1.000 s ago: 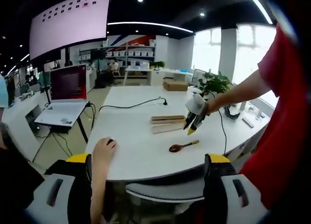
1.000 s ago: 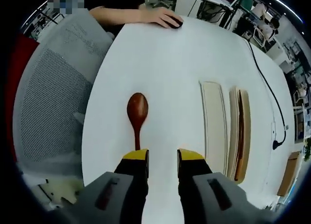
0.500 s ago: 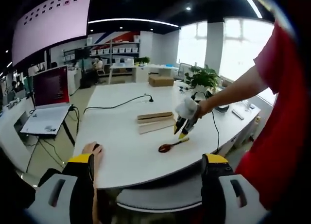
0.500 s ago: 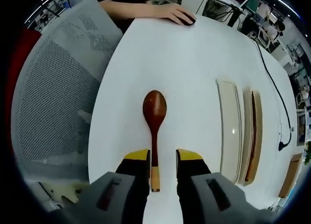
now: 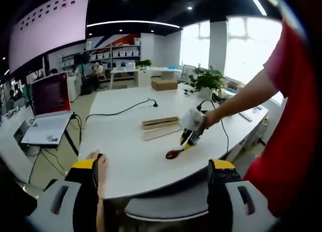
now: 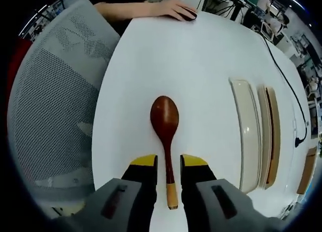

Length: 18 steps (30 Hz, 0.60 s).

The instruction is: Arrange the utensils inside the cutlery case until each visible utensil rests in its matching compartment.

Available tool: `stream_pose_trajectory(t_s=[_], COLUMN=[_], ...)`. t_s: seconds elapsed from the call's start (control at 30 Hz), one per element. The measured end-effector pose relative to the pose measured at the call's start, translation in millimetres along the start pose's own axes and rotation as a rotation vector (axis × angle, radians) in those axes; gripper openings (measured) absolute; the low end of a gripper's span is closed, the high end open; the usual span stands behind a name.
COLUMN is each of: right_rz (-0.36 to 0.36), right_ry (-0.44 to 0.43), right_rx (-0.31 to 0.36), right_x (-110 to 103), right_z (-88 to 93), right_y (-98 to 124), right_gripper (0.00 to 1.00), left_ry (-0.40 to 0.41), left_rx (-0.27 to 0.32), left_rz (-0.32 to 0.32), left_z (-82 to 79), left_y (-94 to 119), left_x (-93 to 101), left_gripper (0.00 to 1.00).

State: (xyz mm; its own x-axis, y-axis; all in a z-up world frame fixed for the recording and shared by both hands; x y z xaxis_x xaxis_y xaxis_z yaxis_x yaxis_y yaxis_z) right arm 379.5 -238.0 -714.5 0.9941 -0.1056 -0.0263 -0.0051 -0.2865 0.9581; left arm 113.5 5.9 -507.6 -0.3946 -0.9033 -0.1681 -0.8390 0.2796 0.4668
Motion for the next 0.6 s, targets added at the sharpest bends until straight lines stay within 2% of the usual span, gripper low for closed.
stream_pose_trajectory(t_s=[0.17,0.33,0.4,0.43,0.5,0.57,0.6], right_rz=[0.005,-0.006,-0.033,-0.045,-0.030,-0.025,-0.028], right_ry=[0.013,0.031,0.000,-0.026,-0.034,-0.016,-0.006], right_rx=[-0.033,-0.083,-0.053,-0.026,-0.037,-0.042,-0.045], right_x=[4,4,2,1,2,0,0], right_z=[3.8,5.3,4.4,3.4,4.2,4.7,4.8], right_y=[-7,-11,-13,-14,-13,-14,-15], right_gripper=[0.16,0.16,0.15,0.16,0.16,0.16,0.15], left_ry=[0.054,0.046,0.036,0.039,0.079,0.096,0.100], left_rx=[0.033,0.020,0.004,-0.011,-0.005,-0.016,-0.048], left_rz=[0.004,-0.011,-0.010,-0.018,-0.064,-0.060,-0.056], left_z=[1.5,6.9,10.8,15.6,24.0,38.7,46.6], left_y=[3,4,5,9,19,27,29], left_x=[0.5,-1.1,-1.3,-1.5,-2.0,-0.7,-0.9], left_gripper=[0.93,0.93,0.93,0.93,0.93,0.93,0.94])
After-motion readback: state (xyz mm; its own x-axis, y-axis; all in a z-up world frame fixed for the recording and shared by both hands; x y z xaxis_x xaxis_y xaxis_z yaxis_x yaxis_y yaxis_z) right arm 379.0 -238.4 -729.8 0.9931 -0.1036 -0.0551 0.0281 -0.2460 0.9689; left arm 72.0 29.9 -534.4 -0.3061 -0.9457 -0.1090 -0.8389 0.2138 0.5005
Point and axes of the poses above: the point that each gripper's makers call its tool centre point, and the gripper's own axes: y roughly backward along the fingers, x roughly to its right, z roughly out of its underside, the point moved 9 cm from there along y, roughly backward along the fingers, and after that the axes turned 15 degrees about -y, right-handed, at the moved point
